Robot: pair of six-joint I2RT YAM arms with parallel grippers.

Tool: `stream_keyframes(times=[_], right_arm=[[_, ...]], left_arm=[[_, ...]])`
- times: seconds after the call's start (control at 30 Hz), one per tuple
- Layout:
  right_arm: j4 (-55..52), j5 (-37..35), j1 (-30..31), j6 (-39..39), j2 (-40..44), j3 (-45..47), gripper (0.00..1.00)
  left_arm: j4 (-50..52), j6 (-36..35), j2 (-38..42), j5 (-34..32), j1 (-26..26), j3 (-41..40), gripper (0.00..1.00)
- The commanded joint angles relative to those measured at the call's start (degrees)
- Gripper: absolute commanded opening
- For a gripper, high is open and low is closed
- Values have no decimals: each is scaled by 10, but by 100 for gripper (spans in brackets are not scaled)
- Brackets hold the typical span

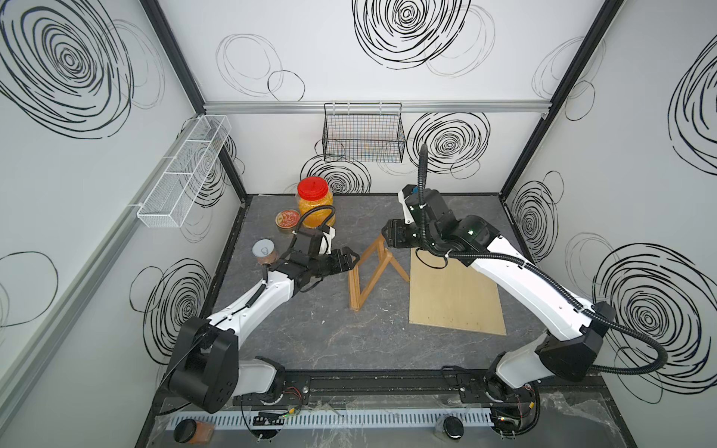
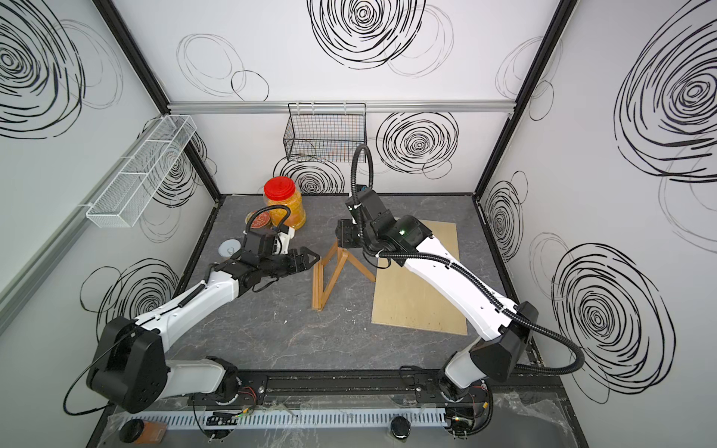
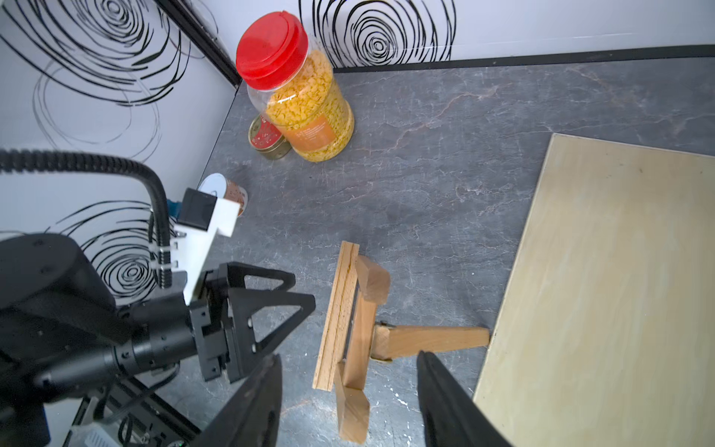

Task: Disassemble the easel
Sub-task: Pick up the easel at the center of the board.

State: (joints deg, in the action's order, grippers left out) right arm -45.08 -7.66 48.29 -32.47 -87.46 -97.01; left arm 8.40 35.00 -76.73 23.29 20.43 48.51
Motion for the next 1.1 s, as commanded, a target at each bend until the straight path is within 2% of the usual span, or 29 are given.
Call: stream_keyframes(times=[0.0,0.13,0.47,0.63,0.8,0.87,1.07], right_arm=[[-26,-57,44,-44,-24,-26,62],[-33,-66,50,-66,-28,0,64],[-29,-60,52,-102,-19,56,63],[-20,-45,53,-97,-30,58,54],[-18,-35,53,-96,-38,56,34],[-17,-33,52,-93,-39,58,30],[-20,-32,51,-93,-39,65,29]], left_arm=[[-32,5,1,-17,18,-12,86],[-41,8,-2,-16,28,-18,86],[-37,-9,-6,-18,30,-25,86],[-30,-19,-4,-20,24,-21,86],[-6,-41,3,-34,11,-8,86],[1,-54,9,-44,7,-1,86],[16,-95,10,-78,6,26,87]])
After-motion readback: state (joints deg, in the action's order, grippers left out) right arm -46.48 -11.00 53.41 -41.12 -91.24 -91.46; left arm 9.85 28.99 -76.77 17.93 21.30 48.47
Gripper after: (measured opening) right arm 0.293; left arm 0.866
